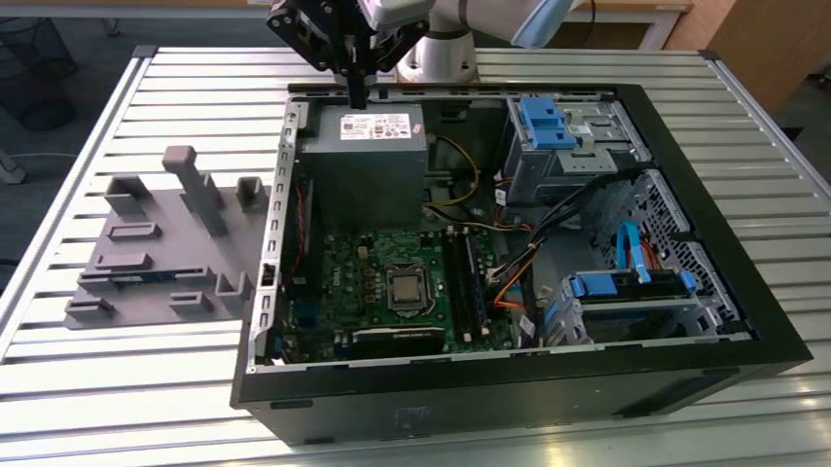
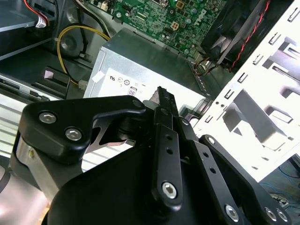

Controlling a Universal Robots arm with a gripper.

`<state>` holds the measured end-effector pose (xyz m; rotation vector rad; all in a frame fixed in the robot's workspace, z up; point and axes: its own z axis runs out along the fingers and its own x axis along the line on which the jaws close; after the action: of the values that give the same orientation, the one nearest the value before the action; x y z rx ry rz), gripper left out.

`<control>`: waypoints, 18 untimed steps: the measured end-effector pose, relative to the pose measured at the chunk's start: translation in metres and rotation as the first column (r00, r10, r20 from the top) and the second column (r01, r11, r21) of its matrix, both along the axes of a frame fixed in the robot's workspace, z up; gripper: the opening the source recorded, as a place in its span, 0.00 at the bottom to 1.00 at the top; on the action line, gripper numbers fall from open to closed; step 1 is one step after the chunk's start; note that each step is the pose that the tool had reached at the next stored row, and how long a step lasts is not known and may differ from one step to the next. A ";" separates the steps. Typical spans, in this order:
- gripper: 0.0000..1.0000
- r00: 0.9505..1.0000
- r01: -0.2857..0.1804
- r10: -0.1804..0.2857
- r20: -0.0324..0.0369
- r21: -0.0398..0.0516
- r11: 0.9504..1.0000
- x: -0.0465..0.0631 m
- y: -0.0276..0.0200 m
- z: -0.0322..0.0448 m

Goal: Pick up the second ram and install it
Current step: 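Reach for the second ram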

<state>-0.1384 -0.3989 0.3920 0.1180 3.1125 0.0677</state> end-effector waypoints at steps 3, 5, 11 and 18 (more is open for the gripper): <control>0.11 1.000 0.000 0.000 0.000 0.000 1.000 -0.001 0.0000 -0.0001; 0.11 1.000 0.000 0.000 0.000 0.000 1.000 -0.001 0.0000 -0.0001; 0.11 1.000 0.000 0.000 0.000 0.000 1.000 -0.003 0.0000 -0.0003; 0.11 1.000 0.000 0.000 0.000 0.000 1.000 -0.003 0.0000 -0.0003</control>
<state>-0.1417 -0.3989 0.3917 0.1180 3.1125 0.0676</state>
